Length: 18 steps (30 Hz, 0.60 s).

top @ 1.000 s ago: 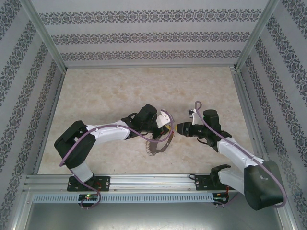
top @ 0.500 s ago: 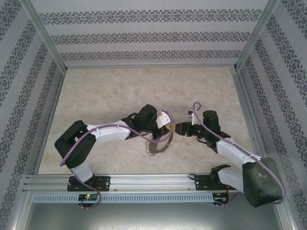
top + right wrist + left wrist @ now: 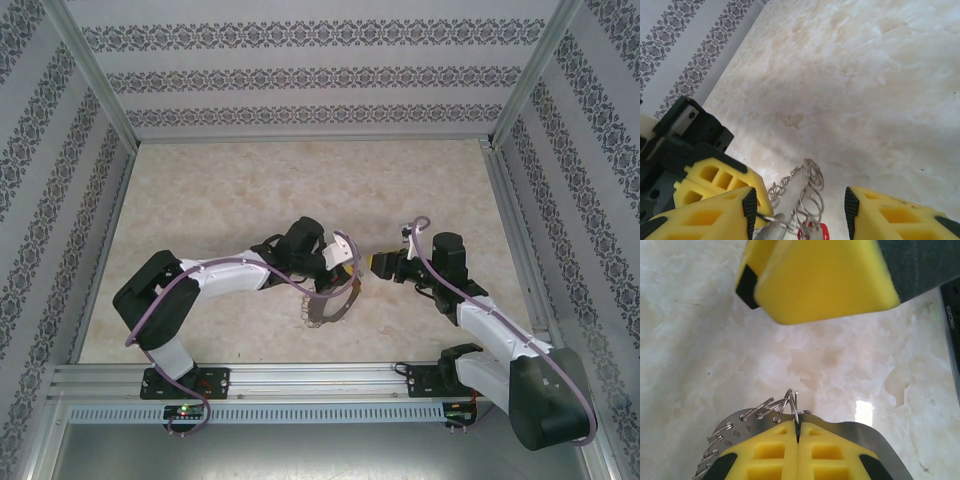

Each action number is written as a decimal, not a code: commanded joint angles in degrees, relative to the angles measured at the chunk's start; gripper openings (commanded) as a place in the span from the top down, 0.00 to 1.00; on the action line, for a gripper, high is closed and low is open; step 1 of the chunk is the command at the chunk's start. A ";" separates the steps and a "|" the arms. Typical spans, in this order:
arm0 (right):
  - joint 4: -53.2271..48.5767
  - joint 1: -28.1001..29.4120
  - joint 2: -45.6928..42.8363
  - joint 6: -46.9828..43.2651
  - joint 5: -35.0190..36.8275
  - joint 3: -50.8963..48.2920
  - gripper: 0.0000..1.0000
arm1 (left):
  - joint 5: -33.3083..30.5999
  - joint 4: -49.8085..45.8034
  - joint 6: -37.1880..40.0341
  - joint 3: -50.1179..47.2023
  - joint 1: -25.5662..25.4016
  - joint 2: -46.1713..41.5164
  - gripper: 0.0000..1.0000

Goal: Put the keys on the keyring

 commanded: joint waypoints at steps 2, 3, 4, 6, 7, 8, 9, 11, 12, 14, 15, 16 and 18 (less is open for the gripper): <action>0.73 -0.37 -0.84 -0.76 -1.59 -0.27 0.49 | 5.94 -2.99 4.47 0.29 2.67 0.96 1.00; 0.80 -0.44 -0.79 -0.83 -1.86 -0.13 0.49 | 6.35 -3.61 5.14 0.43 3.29 1.18 1.00; 1.13 -0.39 -0.65 -0.79 -2.28 -0.09 0.49 | 7.17 -3.79 5.49 0.37 4.01 1.40 1.00; 2.11 -0.39 -0.05 -0.61 -3.29 -0.03 0.49 | 9.76 -4.30 5.97 0.43 5.44 2.03 1.00; 2.61 -0.39 0.32 -0.76 -4.02 0.09 0.50 | 10.97 -4.68 6.43 0.61 5.98 2.28 1.00; 2.85 -0.28 0.89 -1.07 -4.73 0.09 0.50 | 11.80 -5.11 7.08 0.69 6.36 2.64 1.00; 3.09 -0.23 1.83 -1.35 -5.63 0.09 0.51 | 13.26 -6.36 8.17 1.24 6.88 3.03 1.00; 4.21 0.38 3.47 -1.58 -6.53 2.16 0.51 | 15.20 -9.30 10.51 2.41 7.46 3.91 1.00; 4.40 1.03 4.47 -2.10 -6.57 2.73 0.51 | 15.62 -10.77 11.72 3.07 7.72 4.27 1.00; 4.89 1.95 6.54 -3.03 -6.78 3.50 0.53 | 17.13 -12.35 13.24 3.79 8.25 4.87 1.00; 5.37 2.47 7.73 -3.37 -6.81 3.92 0.54 | 17.76 -12.21 13.39 3.81 8.58 4.98 1.00; 6.12 3.00 8.79 -3.76 -7.01 4.35 0.55 | 18.09 -12.06 13.91 3.77 8.75 5.12 1.00; 7.01 3.90 10.82 -4.44 -6.93 5.10 0.56 | 18.36 -11.56 14.49 3.79 8.96 4.94 1.00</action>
